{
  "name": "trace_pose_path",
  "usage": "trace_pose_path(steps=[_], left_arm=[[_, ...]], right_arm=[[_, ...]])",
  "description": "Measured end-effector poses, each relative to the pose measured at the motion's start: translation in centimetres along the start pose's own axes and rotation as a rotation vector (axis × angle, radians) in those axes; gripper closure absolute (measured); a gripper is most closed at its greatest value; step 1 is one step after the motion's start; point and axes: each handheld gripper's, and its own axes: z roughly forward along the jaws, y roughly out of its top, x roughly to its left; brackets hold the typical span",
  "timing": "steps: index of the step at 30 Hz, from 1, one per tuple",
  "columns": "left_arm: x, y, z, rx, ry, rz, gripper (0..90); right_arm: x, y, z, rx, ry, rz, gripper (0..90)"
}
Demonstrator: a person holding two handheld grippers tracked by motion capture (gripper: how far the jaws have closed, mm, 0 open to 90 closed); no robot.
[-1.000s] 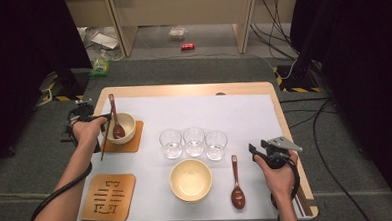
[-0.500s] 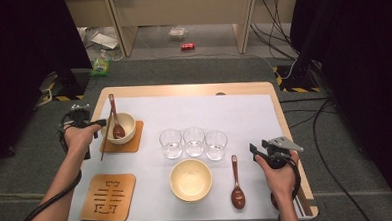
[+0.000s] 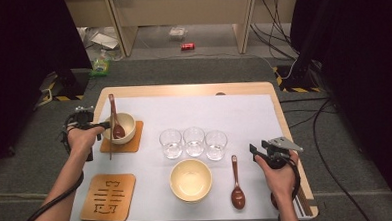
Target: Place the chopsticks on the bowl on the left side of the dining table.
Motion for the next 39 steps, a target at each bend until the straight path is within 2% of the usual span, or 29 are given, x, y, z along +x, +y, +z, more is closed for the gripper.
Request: trace_pose_path(steps=[8,15,22,28,30,34,39], left_arm=[[0.1,-0.3,-0.2,-0.027,0.007,0.016,81.8],[0.3,-1.1,-1.3,-0.123,-0.012,0.01,63.7],[0.4,-2.5,-3.2,-0.197,-0.012,0.016,49.0],[0.2,-3.7,-3.8,-0.225,-0.006,0.027,47.6],[0.1,-3.8,-3.8,-0.223,-0.022,0.027,47.1],[0.0,-4.0,-4.1,-0.231,-0.019,0.025,46.3],[0.0,-4.1,-4.3,-0.234,-0.006,0.034,46.0]], right_arm=[[-0.1,0.0,0.0,0.002,-0.003,-0.003,47.9],[-0.5,0.2,-0.3,0.026,-0.027,-0.002,48.4],[-1.3,0.2,-0.7,0.053,-0.055,0.024,49.2],[-2.4,0.7,-1.3,0.088,-0.079,0.035,49.3],[-2.8,0.9,-1.6,0.103,-0.089,0.042,49.4],[-3.4,1.2,-2.1,0.114,-0.104,0.06,49.6],[-4.2,1.6,-2.4,0.159,-0.123,0.081,51.7]])
